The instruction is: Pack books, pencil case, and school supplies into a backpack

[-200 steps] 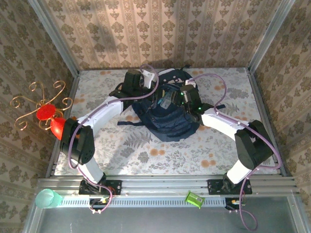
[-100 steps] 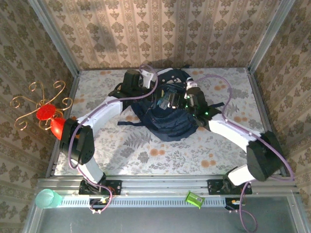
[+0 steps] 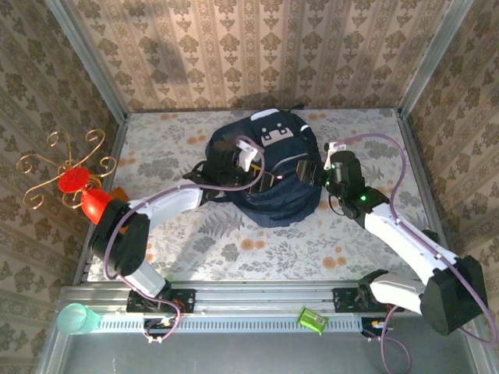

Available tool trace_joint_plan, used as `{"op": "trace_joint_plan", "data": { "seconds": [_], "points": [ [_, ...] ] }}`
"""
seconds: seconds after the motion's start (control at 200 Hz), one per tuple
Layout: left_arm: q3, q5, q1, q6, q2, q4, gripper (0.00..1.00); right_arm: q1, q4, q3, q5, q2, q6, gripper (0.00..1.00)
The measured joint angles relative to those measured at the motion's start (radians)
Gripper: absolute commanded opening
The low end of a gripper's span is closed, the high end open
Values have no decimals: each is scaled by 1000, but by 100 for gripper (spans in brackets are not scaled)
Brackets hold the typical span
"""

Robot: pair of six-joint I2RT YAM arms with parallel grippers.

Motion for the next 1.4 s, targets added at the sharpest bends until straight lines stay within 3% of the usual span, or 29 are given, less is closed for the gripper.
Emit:
{"op": "trace_joint_plan", "data": {
  "seconds": [0.325, 0.55, 0.66, 1.005, 1.4],
  "points": [
    [-167, -154, 36, -7, -220, 124, 68, -6, -42, 72, -34, 81, -38, 73],
    [-240, -216, 180, -174, -172, 171, 69, 9, -81, 161, 69, 273, -101, 73],
    [-238, -203, 201, -221, -114, 176, 69, -3, -110, 154, 79, 340, -101, 73],
    [-152, -89, 228, -323, 128, 230, 58, -15, -72, 94, 37, 327, -89, 76],
    [-72, -18, 221, -333, 201, 237, 39, -51, -57, 132, 21, 423, -97, 76]
  ]
}}
